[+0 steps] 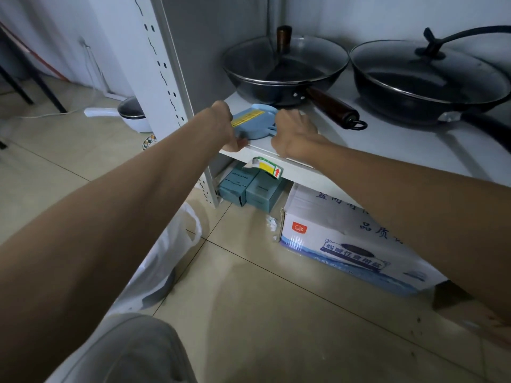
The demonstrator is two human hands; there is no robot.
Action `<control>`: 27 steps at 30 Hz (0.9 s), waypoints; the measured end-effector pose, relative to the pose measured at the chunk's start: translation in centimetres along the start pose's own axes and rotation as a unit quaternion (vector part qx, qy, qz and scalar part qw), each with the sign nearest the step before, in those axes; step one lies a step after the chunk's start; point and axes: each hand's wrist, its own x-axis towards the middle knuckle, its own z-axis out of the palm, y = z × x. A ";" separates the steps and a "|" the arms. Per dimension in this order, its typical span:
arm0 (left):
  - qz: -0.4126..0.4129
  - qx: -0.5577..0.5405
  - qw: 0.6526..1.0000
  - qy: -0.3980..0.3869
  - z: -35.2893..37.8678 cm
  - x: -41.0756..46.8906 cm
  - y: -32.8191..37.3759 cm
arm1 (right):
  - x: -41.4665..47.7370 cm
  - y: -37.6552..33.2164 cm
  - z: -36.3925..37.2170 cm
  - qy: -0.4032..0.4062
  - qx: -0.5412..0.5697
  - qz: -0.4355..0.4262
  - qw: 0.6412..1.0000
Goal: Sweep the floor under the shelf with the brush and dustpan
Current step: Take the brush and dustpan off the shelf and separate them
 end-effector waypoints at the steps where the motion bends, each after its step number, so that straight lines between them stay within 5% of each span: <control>1: 0.000 -0.007 1.000 -0.005 0.0 0.0 -0.1 | -0.3 0.1 0.0 0.001 -0.004 -0.005 1.000; 20: -0.008 -0.032 0.999 -0.039 -3.3 -4.9 -4.5 | -8.5 0.5 -3.2 0.006 0.013 0.004 1.000; 27: 0.013 -0.057 0.992 -0.114 -5.9 -7.8 -7.1 | -13.6 0.8 -4.3 -0.001 0.062 0.036 0.997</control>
